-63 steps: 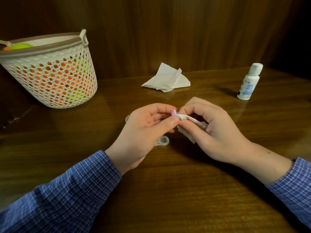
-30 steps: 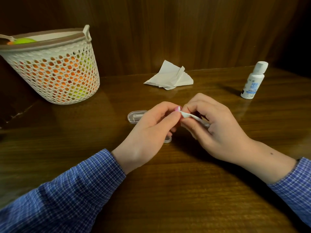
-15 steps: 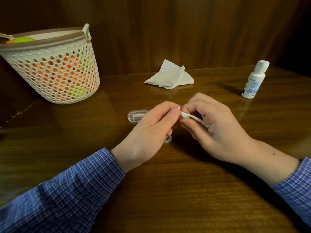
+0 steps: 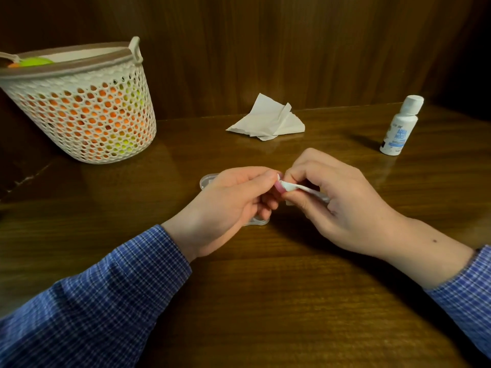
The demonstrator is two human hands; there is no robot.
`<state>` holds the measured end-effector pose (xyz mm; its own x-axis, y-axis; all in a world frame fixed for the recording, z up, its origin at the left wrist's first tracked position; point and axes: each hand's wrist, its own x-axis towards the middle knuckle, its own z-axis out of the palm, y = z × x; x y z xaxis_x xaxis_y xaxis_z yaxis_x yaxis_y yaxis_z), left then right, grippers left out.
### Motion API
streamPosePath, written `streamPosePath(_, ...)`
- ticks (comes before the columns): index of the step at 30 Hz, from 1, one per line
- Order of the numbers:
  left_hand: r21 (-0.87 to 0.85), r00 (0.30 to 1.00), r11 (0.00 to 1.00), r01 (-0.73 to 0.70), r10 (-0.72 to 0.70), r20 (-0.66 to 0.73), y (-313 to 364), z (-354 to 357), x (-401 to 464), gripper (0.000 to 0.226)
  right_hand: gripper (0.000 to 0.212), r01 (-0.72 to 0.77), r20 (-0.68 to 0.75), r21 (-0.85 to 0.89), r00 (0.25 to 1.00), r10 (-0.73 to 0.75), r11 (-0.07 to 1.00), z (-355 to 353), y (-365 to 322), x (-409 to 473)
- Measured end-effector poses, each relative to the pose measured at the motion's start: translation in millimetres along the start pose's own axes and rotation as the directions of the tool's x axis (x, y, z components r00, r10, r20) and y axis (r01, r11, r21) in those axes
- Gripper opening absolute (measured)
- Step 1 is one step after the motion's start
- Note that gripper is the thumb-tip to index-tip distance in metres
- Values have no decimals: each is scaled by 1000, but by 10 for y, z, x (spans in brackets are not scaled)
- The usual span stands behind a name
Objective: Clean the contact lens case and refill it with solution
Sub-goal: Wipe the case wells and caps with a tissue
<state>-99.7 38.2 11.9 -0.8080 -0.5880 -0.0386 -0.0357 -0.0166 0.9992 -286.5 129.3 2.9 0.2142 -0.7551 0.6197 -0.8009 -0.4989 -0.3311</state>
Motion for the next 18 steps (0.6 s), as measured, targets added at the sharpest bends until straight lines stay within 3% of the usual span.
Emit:
streamPosePath(4,108,1000,994,-18,20,-15,9,-67,14,31,8,-15,35,15,999,14,1000,-21,-9,6)
streamPosePath(7,95,997,993,-74,75,-7,3,-97,13,31,9,-53,17,103,999,51,993,-43,-13,20)
streamPosePath(11,10,983,987,-163,164,-85,43,-148,37,20,9,-212,-75,313,966,247,926,-132,16,28)
streamPosePath(14,248,948,953,-171,228,-223,72,-169,127,24,8,-348,-158,429,880,449,833,-185,106,61)
streamPosePath(18,524,935,850,-53,226,-274,128,-130,383,23,13,-492,-201,512,728,655,704,-198,284,100)
